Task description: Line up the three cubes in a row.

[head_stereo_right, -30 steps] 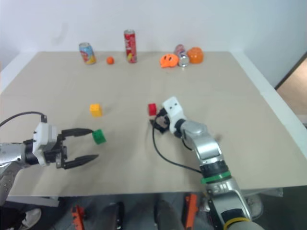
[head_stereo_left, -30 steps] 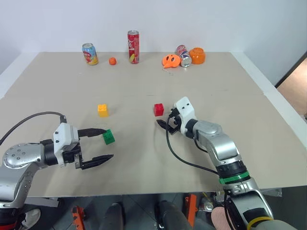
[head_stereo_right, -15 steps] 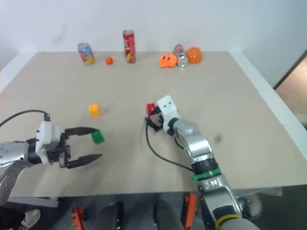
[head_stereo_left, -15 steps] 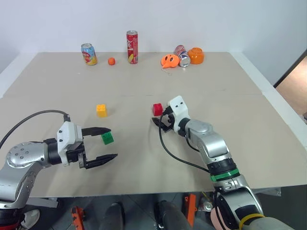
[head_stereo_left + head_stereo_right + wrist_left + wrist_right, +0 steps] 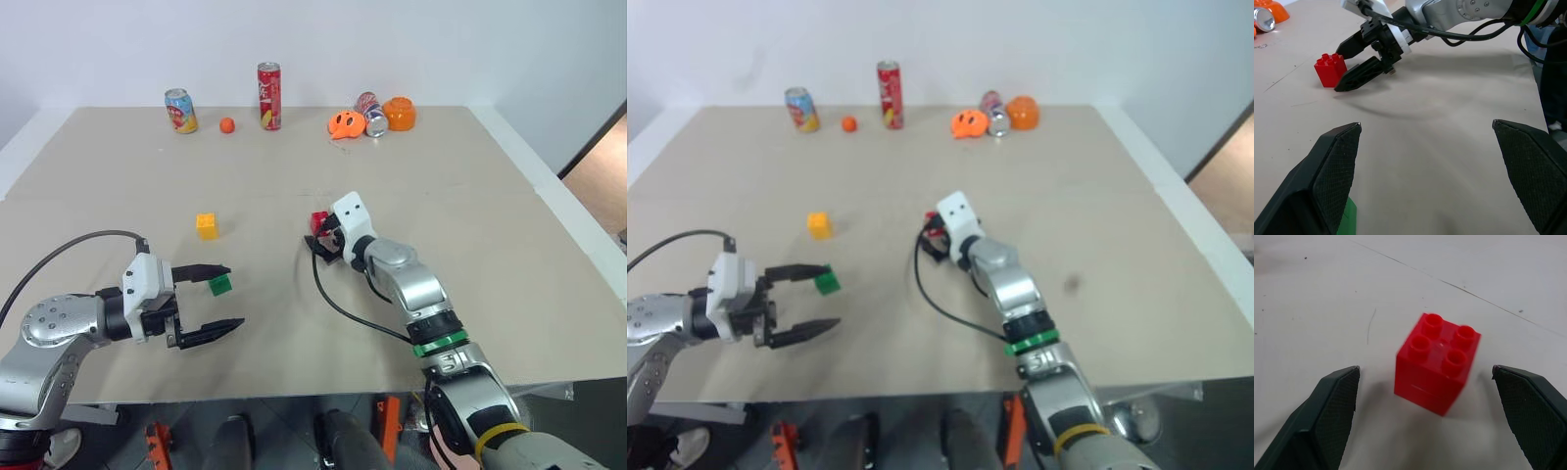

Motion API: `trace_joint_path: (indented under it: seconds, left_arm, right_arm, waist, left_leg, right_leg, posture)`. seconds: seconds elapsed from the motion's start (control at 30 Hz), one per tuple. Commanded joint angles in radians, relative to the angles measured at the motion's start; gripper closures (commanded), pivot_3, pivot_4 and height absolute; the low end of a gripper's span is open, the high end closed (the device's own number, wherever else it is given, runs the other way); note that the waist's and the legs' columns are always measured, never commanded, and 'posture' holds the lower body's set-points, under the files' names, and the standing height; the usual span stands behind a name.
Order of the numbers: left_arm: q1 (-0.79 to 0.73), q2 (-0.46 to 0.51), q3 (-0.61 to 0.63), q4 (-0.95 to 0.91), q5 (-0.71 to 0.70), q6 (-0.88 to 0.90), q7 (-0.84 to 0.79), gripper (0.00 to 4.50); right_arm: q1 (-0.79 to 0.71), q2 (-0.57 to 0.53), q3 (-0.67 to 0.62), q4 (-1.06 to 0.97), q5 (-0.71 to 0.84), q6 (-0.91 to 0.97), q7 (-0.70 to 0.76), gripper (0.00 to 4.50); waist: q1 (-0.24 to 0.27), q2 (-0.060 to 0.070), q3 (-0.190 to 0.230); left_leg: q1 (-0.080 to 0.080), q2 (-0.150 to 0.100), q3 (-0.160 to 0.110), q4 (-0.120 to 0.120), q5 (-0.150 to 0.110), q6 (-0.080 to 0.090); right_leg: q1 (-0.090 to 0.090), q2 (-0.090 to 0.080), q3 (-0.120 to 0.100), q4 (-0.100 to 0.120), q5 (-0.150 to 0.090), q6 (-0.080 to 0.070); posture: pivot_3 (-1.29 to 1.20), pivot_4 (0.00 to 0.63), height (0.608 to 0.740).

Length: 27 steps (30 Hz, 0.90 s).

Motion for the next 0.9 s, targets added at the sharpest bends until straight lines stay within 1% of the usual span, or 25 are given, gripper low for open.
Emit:
trace_joint_path:
  seconds: [0.03, 0.13, 0.23, 0.27, 0.33, 0.4, 0.47, 0.57, 0.67, 0.77, 0.9]
  left_arm:
    - [0.007, -0.001, 0.020, -0.050, -0.008, -0.014, 0.016, 0.05]
    - [0.013, 0.001, 0.022, -0.056, -0.007, -0.013, 0.023, 0.05]
    - [0.017, 0.001, 0.024, -0.059, -0.008, -0.012, 0.032, 0.00]
    - [0.017, 0.001, 0.025, -0.060, -0.008, -0.011, 0.034, 0.00]
    - [0.020, 0.003, 0.031, -0.067, -0.013, -0.008, 0.040, 0.00]
    - [0.021, 0.005, 0.035, -0.071, -0.019, -0.004, 0.045, 0.00]
    - [0.013, 0.011, 0.045, -0.077, -0.033, 0.006, 0.049, 0.00]
    - [-0.009, 0.023, 0.063, -0.090, -0.071, 0.032, 0.049, 0.00]
    - [-0.031, 0.040, 0.085, -0.123, -0.138, 0.088, 0.050, 0.00]
    - [-0.036, 0.060, 0.109, -0.142, -0.186, 0.132, 0.048, 0.00]
    - [-0.026, 0.073, 0.124, -0.133, -0.217, 0.161, 0.036, 0.00]
  right_arm:
    - [-0.041, 0.015, -0.006, 0.032, -0.014, -0.042, -0.013, 0.00]
    - [-0.055, 0.023, -0.009, 0.066, -0.019, -0.058, -0.016, 0.00]
    - [-0.071, 0.025, -0.015, 0.095, -0.021, -0.072, -0.018, 0.80]
    - [-0.075, 0.024, -0.017, 0.102, -0.023, -0.080, -0.019, 1.19]
    - [-0.079, 0.020, -0.022, 0.106, -0.022, -0.087, -0.018, 1.84]
    - [-0.081, 0.017, -0.025, 0.109, -0.022, -0.094, -0.015, 2.62]
    - [-0.083, 0.012, -0.028, 0.113, -0.021, -0.099, -0.010, 3.26]
    - [-0.084, 0.004, -0.034, 0.117, -0.016, -0.098, 0.000, 3.29]
    - [-0.064, -0.015, -0.035, 0.084, 0.004, -0.101, 0.057, 3.29]
    - [-0.030, -0.044, -0.032, 0.026, 0.039, -0.106, 0.151, 3.29]
    - [0.027, -0.108, -0.019, -0.100, 0.105, -0.145, 0.330, 3.29]
  waist:
    - [0.000, 0.000, 0.000]
    - [0.000, 0.000, 0.000]
    - [0.000, 0.000, 0.000]
    - [0.000, 0.000, 0.000]
    - [0.000, 0.000, 0.000]
    - [0.000, 0.000, 0.000]
    - [0.000, 0.000, 0.000]
    - [0.000, 0.000, 0.000]
    - [0.000, 0.000, 0.000]
    - [0.000, 0.000, 0.000]
    - [0.000, 0.000, 0.000]
  left_leg:
    - [0.000, 0.000, 0.000, 0.000, 0.000, 0.000]
    - [0.000, 0.000, 0.000, 0.000, 0.000, 0.000]
    - [0.000, 0.000, 0.000, 0.000, 0.000, 0.000]
    - [0.000, 0.000, 0.000, 0.000, 0.000, 0.000]
    - [0.000, 0.000, 0.000, 0.000, 0.000, 0.000]
    - [0.000, 0.000, 0.000, 0.000, 0.000, 0.000]
    - [0.000, 0.000, 0.000, 0.000, 0.000, 0.000]
    - [0.000, 0.000, 0.000, 0.000, 0.000, 0.000]
    - [0.000, 0.000, 0.000, 0.000, 0.000, 0.000]
    - [0.000, 0.000, 0.000, 0.000, 0.000, 0.000]
    - [0.000, 0.000, 0.000, 0.000, 0.000, 0.000]
  right_leg:
    - [0.000, 0.000, 0.000, 0.000, 0.000, 0.000]
    - [0.000, 0.000, 0.000, 0.000, 0.000, 0.000]
    - [0.000, 0.000, 0.000, 0.000, 0.000, 0.000]
    - [0.000, 0.000, 0.000, 0.000, 0.000, 0.000]
    - [0.000, 0.000, 0.000, 0.000, 0.000, 0.000]
    - [0.000, 0.000, 0.000, 0.000, 0.000, 0.000]
    - [0.000, 0.000, 0.000, 0.000, 0.000, 0.000]
    - [0.000, 0.000, 0.000, 0.000, 0.000, 0.000]
    - [0.000, 0.000, 0.000, 0.000, 0.000, 0.000]
    - [0.000, 0.000, 0.001, 0.000, 0.001, 0.000]
    - [0.000, 0.001, 0.000, 0.000, 0.001, 0.001]
  posture:
    - [0.00, 0.150, 0.740]
    - [0.00, 0.150, 0.740]
    - [0.00, 0.150, 0.740]
    - [0.00, 0.150, 0.740]
    - [0.00, 0.150, 0.740]
    - [0.00, 0.150, 0.740]
    - [0.00, 0.150, 0.740]
    - [0.00, 0.150, 0.740]
    - [0.00, 0.150, 0.740]
    - [0.00, 0.150, 0.740]
    - [0.00, 0.150, 0.740]
